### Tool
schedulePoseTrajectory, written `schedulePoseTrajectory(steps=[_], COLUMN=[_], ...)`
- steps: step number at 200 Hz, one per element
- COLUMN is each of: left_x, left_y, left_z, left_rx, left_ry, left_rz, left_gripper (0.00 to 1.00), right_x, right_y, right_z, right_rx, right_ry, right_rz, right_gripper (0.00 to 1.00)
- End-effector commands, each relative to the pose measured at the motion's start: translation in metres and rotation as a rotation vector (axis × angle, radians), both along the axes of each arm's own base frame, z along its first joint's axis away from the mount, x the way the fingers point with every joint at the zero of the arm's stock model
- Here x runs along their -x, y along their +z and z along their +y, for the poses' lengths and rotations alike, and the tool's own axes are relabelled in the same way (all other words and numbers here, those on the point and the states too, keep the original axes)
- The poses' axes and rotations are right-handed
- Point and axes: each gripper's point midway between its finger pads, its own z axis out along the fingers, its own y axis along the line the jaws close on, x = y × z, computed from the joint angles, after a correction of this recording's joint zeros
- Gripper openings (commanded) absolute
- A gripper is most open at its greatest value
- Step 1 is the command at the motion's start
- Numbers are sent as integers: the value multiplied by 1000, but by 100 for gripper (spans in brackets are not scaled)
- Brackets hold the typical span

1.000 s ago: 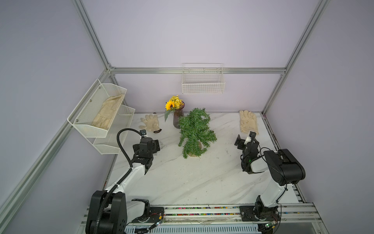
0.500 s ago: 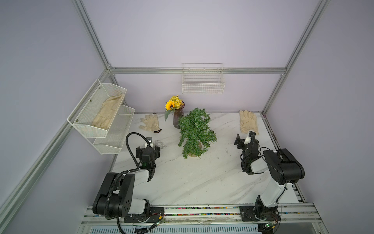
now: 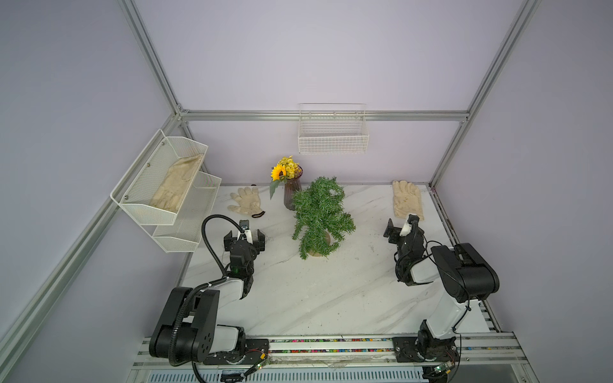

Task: Remove string lights from the small christmas tree
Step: Reset both arms

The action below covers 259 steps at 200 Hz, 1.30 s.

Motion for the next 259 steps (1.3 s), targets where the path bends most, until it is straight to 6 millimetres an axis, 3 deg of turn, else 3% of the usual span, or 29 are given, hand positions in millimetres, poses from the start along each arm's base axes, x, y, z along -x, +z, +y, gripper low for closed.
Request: schedulePoseTrajectory(steps=[1, 7, 18, 48, 259], left_x=[-7, -4, -1, -14, -11], left_y=[-11, -17, -10, -19, -19], left_z=[10, 14, 21, 24, 23], left_rx=[36, 47, 32, 44, 52], left_ry=[65, 81, 118, 138, 124], left_rz=[-45, -60, -140, -34, -53], left_gripper=[100, 100, 100, 100, 100], right_x=[-3, -3, -3, -2, -2], right_y=[15, 15, 15, 15, 15], right_z=[1, 1, 1, 1, 1], right_rx=[14, 15, 15, 14, 15], right_ry=[7, 7, 7, 7, 6], right_rz=[-58, -57, -57, -57, -58], right_gripper=[97, 97, 97, 97, 97])
